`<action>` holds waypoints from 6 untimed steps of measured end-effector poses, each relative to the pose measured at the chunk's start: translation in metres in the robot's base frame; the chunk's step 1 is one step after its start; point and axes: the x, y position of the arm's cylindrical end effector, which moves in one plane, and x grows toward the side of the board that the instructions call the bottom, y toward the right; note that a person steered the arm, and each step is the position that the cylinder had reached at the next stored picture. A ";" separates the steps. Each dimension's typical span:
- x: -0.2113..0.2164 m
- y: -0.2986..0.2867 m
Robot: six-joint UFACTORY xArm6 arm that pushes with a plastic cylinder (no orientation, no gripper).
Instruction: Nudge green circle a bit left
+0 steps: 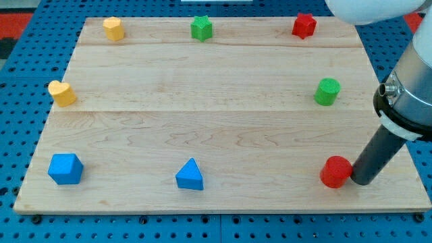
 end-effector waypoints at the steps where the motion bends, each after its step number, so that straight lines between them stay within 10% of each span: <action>1: 0.000 0.000; 3: -0.015 0.024; 6: -0.153 0.006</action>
